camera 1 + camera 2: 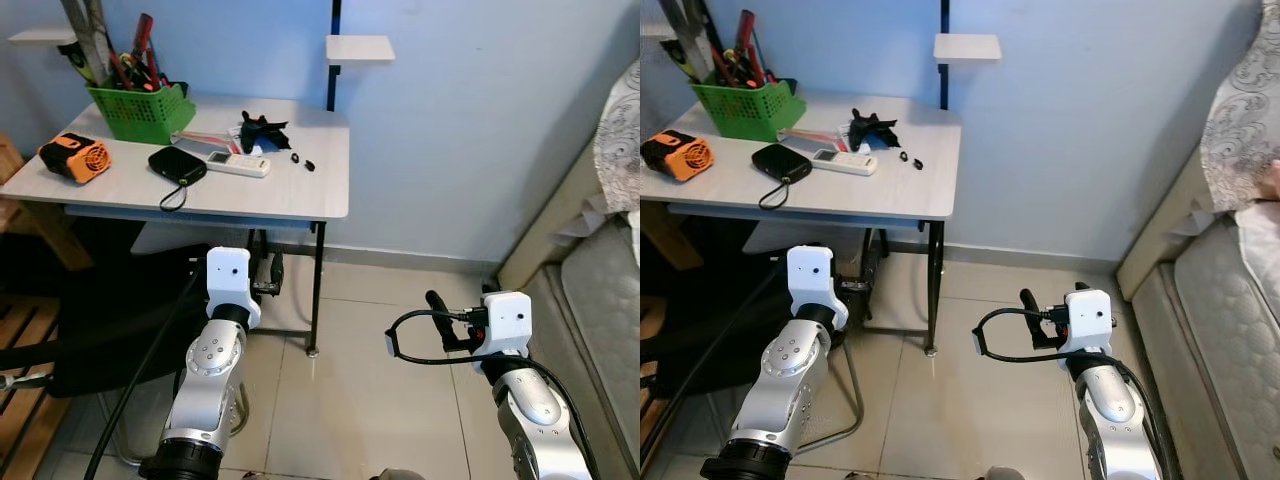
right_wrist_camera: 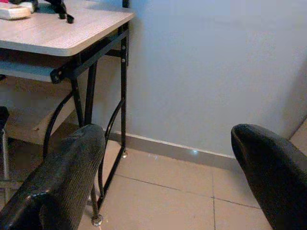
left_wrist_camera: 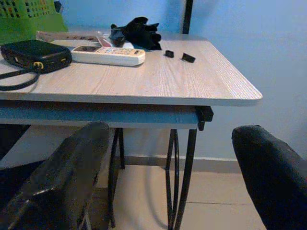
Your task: Clean up the room
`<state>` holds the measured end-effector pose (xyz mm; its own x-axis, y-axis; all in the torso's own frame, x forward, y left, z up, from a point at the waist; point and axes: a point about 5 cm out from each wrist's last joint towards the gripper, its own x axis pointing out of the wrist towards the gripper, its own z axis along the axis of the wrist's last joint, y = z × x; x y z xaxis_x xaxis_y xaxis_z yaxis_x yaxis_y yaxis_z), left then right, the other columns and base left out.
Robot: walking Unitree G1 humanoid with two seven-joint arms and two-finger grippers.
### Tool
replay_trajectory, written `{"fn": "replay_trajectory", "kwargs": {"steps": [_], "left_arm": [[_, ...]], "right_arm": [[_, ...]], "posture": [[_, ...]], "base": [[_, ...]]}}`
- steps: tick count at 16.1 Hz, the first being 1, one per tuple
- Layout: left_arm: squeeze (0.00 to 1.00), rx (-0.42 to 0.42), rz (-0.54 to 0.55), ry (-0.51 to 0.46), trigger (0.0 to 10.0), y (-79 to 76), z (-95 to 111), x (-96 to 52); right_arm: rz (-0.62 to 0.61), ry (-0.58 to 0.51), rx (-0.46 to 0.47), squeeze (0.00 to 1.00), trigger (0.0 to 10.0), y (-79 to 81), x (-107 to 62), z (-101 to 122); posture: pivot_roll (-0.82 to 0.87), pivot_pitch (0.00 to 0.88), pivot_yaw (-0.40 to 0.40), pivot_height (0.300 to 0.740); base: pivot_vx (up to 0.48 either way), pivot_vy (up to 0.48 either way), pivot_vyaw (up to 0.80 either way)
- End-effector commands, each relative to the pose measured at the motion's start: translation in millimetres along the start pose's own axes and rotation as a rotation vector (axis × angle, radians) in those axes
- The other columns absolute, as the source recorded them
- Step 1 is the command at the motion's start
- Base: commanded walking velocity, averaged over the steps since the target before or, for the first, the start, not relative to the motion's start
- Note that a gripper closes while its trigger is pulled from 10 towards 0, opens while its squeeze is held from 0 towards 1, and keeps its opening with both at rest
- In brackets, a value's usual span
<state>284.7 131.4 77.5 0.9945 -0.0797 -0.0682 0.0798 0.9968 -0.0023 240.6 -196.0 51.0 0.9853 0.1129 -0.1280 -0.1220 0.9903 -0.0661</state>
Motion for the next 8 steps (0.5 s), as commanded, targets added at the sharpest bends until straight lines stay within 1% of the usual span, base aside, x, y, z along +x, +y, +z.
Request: {"fn": "replay_trajectory", "kwargs": {"steps": [1, 7, 8], "left_arm": [[0.00, 0.003, -0.010, -0.004, 10.0, -1.3, 1.8, 1.9], [0.00, 0.003, -0.010, -0.004, 10.0, -1.3, 1.8, 1.9], [0.00, 0.054, -0.065, 0.047, 10.0, -6.6, -6.9, 6.5]], "right_arm": [[-0.012, 0.000, 0.005, 0.00, 10.0, -2.2, 2.5, 1.4], [-0.012, 0.000, 0.005, 0.00, 10.0, -2.2, 2.5, 1.4], [0.015, 0.035, 0.035, 0.00, 10.0, 4.4, 19.1, -1.8]], "posture": [[-0.19, 0.000, 0.022, 0.736], [-0.19, 0.000, 0.022, 0.736], [-0.09, 0.000, 0.033, 0.736]], "base": [[0.000, 0.000, 0.00], [0.000, 0.000, 0.00], [0.000, 0.000, 0.00]]}}
